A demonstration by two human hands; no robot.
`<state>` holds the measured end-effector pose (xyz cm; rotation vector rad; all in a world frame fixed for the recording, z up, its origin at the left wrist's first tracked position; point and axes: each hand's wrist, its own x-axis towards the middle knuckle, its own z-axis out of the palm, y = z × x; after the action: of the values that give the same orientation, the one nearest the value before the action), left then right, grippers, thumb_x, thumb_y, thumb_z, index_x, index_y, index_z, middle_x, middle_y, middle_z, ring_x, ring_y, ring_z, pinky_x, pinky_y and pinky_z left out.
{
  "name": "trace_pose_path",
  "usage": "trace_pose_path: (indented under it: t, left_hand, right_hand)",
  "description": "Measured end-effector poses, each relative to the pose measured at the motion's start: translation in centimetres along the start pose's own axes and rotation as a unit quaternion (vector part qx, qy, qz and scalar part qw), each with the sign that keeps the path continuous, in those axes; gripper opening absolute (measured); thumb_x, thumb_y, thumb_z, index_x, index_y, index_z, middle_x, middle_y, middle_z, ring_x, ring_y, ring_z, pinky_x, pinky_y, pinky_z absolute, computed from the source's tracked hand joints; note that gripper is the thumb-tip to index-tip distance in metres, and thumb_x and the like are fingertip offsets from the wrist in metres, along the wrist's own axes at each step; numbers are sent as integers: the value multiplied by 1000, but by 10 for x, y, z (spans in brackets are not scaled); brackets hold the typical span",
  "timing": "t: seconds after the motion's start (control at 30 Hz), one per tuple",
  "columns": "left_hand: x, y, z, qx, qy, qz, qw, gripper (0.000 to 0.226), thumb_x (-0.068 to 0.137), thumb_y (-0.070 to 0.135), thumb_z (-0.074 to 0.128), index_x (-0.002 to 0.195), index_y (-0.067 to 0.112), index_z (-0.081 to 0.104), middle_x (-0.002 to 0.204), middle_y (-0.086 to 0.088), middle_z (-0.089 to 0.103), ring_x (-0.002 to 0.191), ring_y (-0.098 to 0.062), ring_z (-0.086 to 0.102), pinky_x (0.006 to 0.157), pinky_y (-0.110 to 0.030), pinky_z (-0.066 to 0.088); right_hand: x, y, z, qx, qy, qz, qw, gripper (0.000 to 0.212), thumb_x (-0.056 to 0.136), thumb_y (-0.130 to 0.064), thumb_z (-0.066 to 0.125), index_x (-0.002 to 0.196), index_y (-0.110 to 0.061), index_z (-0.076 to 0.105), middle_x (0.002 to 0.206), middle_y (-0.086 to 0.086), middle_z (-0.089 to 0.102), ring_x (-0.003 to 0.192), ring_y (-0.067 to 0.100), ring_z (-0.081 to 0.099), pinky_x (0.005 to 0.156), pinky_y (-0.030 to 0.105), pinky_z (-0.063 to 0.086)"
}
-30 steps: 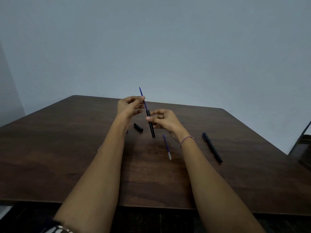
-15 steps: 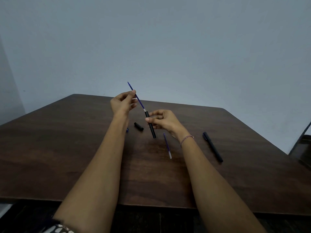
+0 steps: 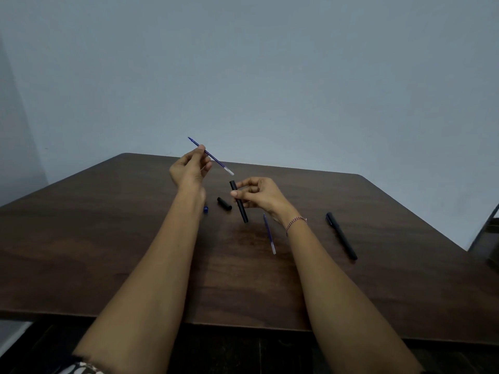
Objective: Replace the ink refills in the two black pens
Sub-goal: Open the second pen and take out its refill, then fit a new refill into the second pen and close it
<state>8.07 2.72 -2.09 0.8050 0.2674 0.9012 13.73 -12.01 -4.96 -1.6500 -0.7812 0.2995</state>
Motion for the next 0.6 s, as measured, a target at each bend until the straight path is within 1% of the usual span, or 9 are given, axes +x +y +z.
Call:
trace_pose_path:
  t: [0.1,0.17,0.23,0.27,0.37,0.43,0.47,0.53,0.6]
  left_hand:
    - [4,15,-9,37,0,-1,999,9,81,8,70,76,5,63,72,-6,62,62,-10,60,58,-18,55]
    - [10,29,-19,94,-20,-8,995,10,81,8,70,76,4,63,71,-7,62,57,-9,61,55,-17,54]
    - [16,42,-30,169,-38,-20,985,10,81,7,71,77,2,62,69,-7,63,49,-7,60,52,-17,53]
    - [19,49,-36,208,-42,-28,977,11,81,7,70,77,1,62,64,-6,63,46,-6,60,50,-17,54]
    - [24,68,-49,305,-66,-64,948,14,82,5,68,73,1,58,41,0,59,38,-5,58,47,-18,54]
    - [23,77,-57,381,-91,-94,915,15,82,2,67,70,0,58,38,0,59,36,-5,58,44,-19,53]
    - [21,80,-61,428,-104,-107,892,14,80,1,68,70,0,59,40,-1,59,36,-6,58,43,-19,53]
    - [16,83,-68,522,-126,-133,833,14,78,-1,70,69,-2,60,45,-6,61,37,-9,58,42,-21,53]
    - [12,81,-72,592,-136,-150,780,10,77,-3,71,74,-6,61,58,-12,61,39,-13,59,41,-23,53]
  right_hand:
    - [1,-1,1,0,14,-24,1000,17,78,-12,74,90,-15,63,81,19,64,77,15,65,60,17,53]
    - [2,-3,2,-8,23,-40,999,18,78,-13,74,91,-15,63,84,20,63,83,20,66,63,18,55]
    - [2,-4,2,-16,31,-54,998,20,78,-13,75,94,-12,63,84,21,64,85,22,66,66,20,56]
    - [2,-4,2,-17,34,-61,997,21,78,-13,75,95,-11,64,84,21,64,84,22,67,68,20,57]
    - [1,-7,0,-14,51,-75,996,22,77,-14,76,95,-12,64,82,18,65,83,20,68,71,23,58]
    - [-1,-9,-2,-9,67,-80,994,22,76,-15,77,93,-13,64,78,14,65,82,18,69,69,22,58]
    - [-1,-10,-3,-4,74,-84,994,22,76,-15,77,94,-13,64,74,11,65,80,15,68,67,20,57]
    - [-2,-11,-5,3,84,-91,992,23,75,-14,77,95,-11,65,69,4,65,76,10,68,63,16,55]
    - [-3,-12,-5,7,88,-96,991,24,75,-14,77,96,-9,65,68,2,65,75,9,67,62,15,54]
